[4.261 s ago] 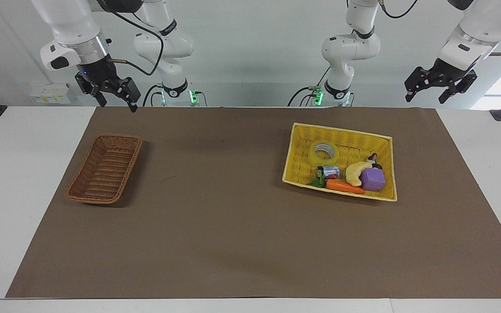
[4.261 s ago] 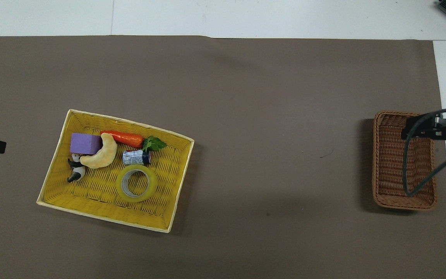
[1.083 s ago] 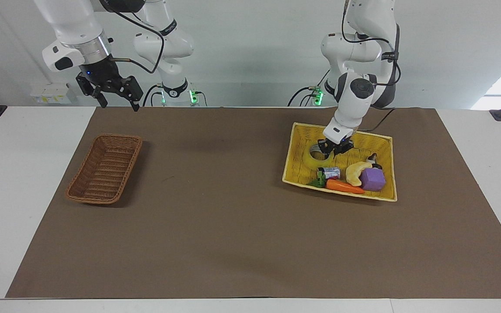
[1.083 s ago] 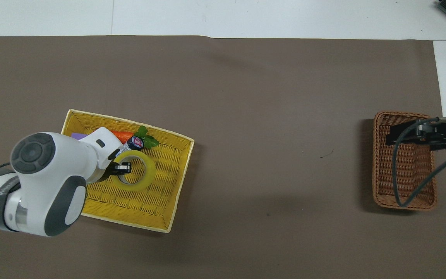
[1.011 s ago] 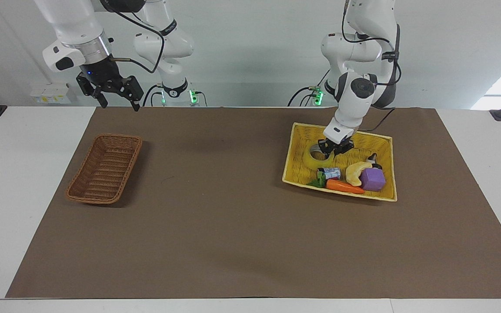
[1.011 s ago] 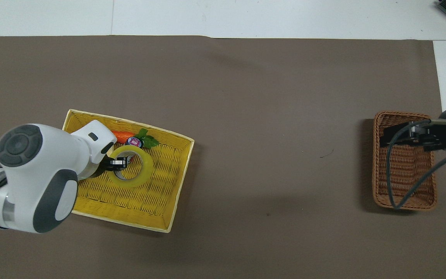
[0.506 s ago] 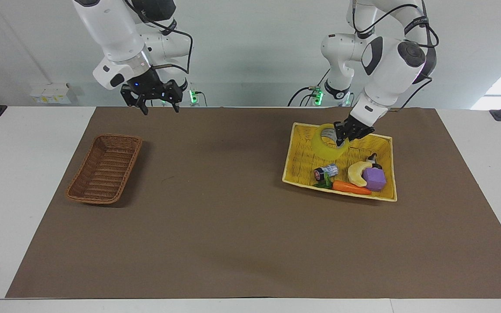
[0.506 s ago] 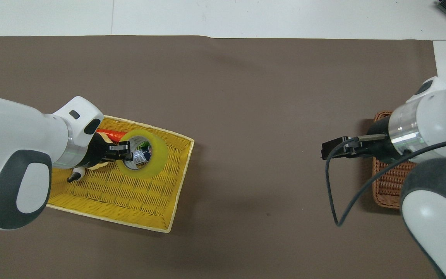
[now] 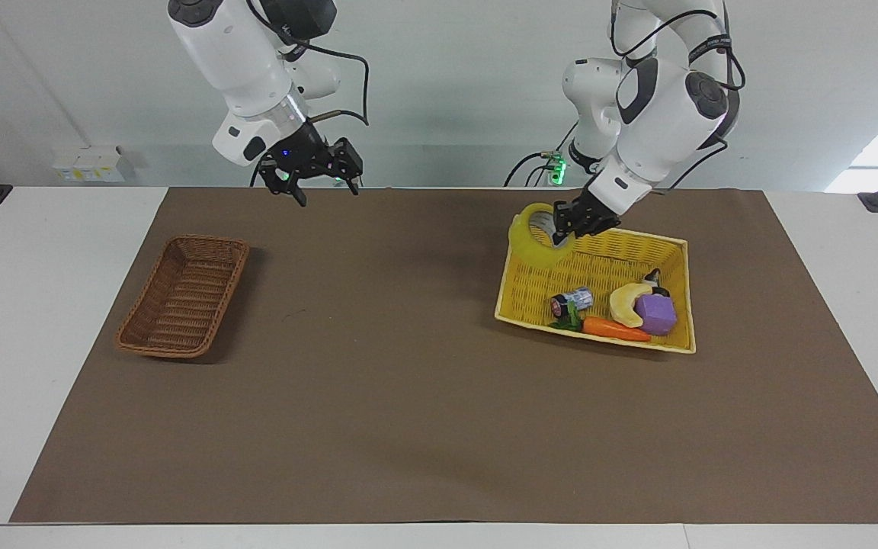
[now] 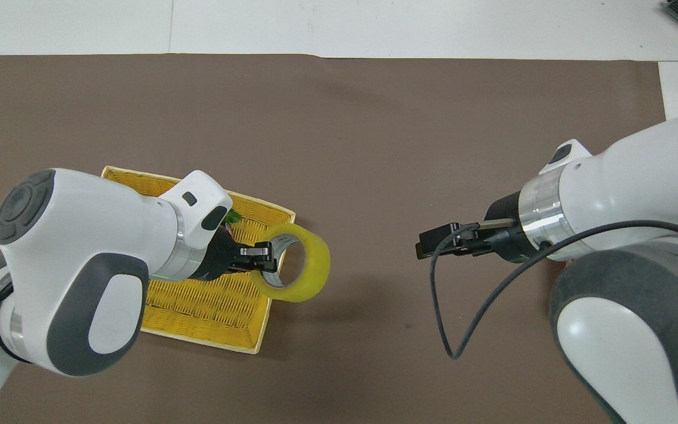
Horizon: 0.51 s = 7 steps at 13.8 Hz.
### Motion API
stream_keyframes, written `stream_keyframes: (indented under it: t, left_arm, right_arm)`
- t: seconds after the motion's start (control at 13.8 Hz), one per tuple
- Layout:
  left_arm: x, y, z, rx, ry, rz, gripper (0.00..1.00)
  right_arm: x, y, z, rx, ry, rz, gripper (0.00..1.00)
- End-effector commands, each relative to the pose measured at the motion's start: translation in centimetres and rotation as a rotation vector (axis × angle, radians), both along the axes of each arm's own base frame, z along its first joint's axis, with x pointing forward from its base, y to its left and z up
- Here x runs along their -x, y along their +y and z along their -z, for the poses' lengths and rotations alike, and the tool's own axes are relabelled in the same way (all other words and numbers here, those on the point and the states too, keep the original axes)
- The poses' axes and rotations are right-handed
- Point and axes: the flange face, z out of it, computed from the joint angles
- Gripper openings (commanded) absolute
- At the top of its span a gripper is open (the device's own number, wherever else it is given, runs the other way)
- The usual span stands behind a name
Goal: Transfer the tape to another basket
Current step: 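Lift the tape with the left gripper while the right gripper approaches it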
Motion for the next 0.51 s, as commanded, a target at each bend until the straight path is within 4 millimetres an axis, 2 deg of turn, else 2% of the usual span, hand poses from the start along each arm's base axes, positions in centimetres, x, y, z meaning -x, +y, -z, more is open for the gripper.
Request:
stream_keyframes:
  t: [0.0, 0.29, 0.43]
  left_arm:
    - [2.2, -3.0, -1.2, 0.084, -0.049, -0.012, 0.00]
    - [4.3, -6.7, -1.9, 0.127, -0.077, 0.023, 0.00]
    - [5.4, -8.3, -1.9, 0.129, -0.069, 0.031, 0.00]
  right_arm:
    - [0.3, -0.2, 1.7, -0.107, 0.052, 0.042, 1.00]
    - [1.5, 0.4, 4.1, -0.276, 0.197, 0.121, 1.00]
    - [2.0, -0.2, 4.4, -0.287, 0.213, 0.132, 1.00]
